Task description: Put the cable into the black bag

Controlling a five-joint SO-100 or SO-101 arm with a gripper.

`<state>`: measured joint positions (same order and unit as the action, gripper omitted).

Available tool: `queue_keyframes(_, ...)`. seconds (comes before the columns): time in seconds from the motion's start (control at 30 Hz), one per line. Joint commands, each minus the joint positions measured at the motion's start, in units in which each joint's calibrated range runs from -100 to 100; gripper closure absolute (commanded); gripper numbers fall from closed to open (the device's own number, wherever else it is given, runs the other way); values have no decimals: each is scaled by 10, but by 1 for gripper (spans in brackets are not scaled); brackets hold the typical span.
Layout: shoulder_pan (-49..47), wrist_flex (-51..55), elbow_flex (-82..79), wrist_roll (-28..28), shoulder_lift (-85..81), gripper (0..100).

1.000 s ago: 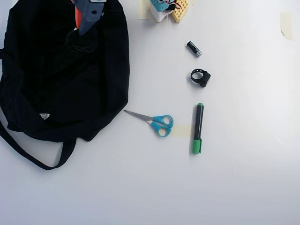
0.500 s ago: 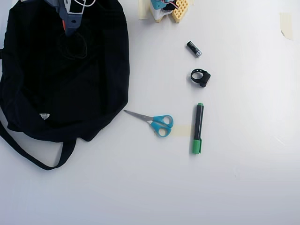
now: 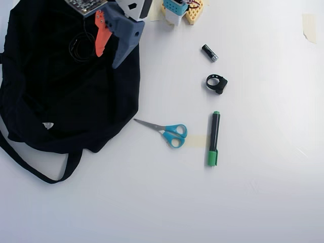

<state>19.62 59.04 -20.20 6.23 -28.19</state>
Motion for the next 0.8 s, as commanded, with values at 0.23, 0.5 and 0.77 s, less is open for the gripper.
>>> queue_keyframes(0.23,-198,117,7,4,-53,98)
queue_keyframes(0.5,-222,251,6,0,-81,98)
queue_keyframes(0.77,-250,231,-127,1,-248,98)
